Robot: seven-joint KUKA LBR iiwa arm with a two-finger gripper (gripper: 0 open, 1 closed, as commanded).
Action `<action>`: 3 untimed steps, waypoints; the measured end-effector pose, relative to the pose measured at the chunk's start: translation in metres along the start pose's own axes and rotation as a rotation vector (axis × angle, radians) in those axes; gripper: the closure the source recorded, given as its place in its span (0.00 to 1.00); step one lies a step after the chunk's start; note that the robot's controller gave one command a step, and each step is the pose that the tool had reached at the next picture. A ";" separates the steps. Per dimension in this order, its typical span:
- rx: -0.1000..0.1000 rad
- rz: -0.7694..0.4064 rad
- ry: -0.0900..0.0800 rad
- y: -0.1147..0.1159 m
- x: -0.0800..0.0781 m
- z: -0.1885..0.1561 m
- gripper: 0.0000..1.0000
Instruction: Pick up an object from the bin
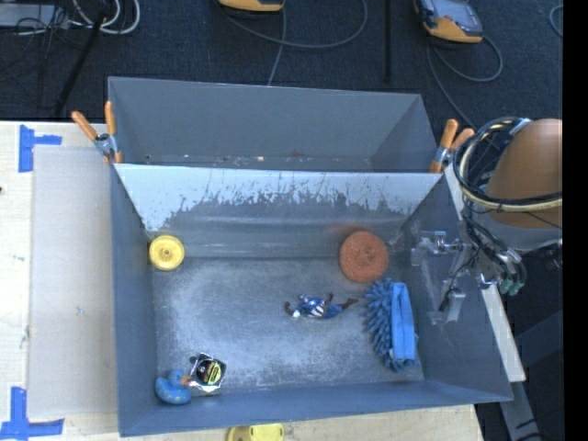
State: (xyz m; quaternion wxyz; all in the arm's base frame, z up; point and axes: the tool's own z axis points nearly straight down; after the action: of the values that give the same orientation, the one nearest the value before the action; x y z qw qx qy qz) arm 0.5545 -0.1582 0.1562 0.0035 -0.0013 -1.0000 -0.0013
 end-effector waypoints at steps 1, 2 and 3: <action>0.002 -0.004 -0.007 0.000 -0.002 -0.004 0.00; 0.004 -0.039 -0.013 0.010 -0.023 0.057 0.00; 0.003 0.088 -0.007 0.024 -0.030 0.083 0.00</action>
Offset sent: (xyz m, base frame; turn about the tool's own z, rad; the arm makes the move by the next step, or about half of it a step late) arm 0.0281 0.0154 -0.0862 -0.0589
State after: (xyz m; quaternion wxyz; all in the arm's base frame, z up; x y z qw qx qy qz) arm 0.5837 -0.1341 0.0731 0.0002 -0.0451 -0.9990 0.0002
